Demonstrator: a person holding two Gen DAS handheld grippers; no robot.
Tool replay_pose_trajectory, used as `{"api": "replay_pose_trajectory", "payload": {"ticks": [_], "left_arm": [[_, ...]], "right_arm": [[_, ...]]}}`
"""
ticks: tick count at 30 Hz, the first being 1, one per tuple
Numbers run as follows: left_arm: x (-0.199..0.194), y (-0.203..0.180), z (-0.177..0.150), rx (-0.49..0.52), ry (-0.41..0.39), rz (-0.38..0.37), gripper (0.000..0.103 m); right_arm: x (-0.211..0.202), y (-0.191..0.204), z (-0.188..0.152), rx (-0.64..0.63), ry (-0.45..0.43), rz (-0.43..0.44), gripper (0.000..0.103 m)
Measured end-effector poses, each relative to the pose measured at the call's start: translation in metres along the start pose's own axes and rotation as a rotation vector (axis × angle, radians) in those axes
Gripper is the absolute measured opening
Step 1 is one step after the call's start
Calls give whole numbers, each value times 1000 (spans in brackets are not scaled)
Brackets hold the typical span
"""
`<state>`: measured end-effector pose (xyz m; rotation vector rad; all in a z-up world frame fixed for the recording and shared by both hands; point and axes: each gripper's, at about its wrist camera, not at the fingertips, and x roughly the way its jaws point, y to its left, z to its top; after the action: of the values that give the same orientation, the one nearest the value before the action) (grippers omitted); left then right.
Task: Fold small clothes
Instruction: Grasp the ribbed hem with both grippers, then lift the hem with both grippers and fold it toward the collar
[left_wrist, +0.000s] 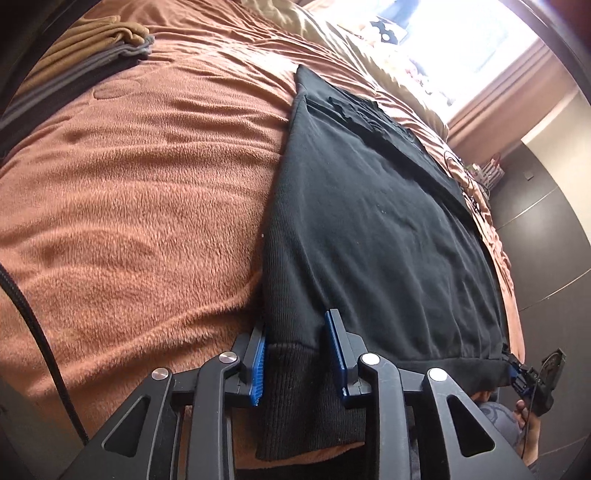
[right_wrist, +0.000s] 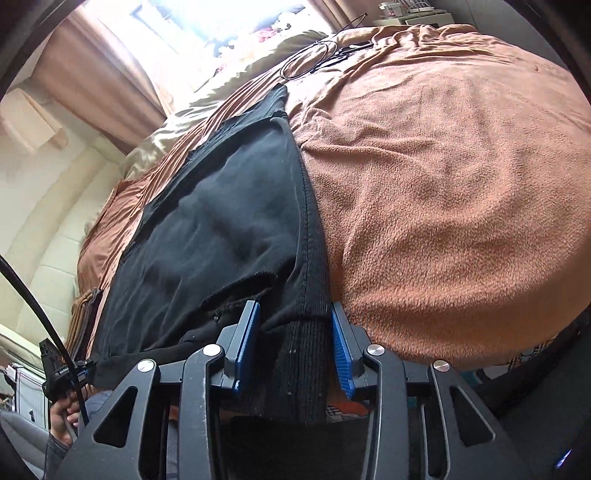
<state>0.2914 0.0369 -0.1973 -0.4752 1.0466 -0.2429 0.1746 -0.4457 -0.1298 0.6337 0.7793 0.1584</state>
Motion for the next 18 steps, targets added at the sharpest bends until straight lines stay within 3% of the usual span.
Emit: {"api": "replay_pose_trajectory", "payload": {"ticks": [9,11,13,18], "left_arm": [[5,-1,2,-26,6,7,26],[9,-3,6,-31,6,18,24],[12,-4,8,-36,12,43,14],[4,-8,10,-37,-1,64,10]], "right_arm": [[6,12,2,-25,-2,-66,31],[7,12,3,-20,-5,-93,15],[4,10,3,-2,-3,-95,9],[-13,17,2,7,-13,-71,7]]}}
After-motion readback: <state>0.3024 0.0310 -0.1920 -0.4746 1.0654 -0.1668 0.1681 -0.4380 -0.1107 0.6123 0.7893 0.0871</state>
